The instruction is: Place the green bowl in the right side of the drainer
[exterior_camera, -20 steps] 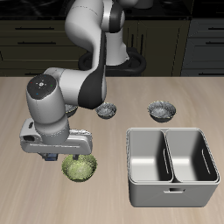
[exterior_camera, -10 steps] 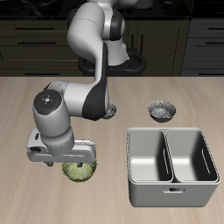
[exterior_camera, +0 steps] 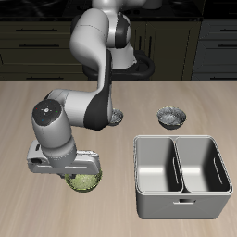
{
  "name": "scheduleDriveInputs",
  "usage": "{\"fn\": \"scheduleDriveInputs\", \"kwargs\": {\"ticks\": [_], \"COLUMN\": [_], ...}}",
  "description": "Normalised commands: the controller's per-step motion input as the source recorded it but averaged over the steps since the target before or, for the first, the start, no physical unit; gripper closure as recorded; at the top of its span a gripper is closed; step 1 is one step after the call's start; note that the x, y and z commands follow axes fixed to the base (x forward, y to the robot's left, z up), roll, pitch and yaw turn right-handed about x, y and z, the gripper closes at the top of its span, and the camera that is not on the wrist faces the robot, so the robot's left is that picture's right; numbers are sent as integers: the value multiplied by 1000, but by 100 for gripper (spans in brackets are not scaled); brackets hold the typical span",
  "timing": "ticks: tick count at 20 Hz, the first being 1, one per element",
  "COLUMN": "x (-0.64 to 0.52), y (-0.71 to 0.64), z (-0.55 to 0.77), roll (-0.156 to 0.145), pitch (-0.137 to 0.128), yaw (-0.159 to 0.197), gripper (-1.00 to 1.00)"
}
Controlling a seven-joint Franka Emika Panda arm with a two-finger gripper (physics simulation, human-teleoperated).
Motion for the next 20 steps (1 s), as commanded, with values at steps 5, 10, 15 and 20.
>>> {"fn": "scheduleDriveInputs", "kwargs": {"ticks": [5,10,15,20], "x": [-3,-40,-143,-205], "y": [-66,-14,31,33], "z": [165,361,561,606], "roll": [-11,-19,-21,-5], "pitch": [-15,-44,-67,-66], "yaw": [0,8,-8,-5], "gripper": [100,100,100,100]}}
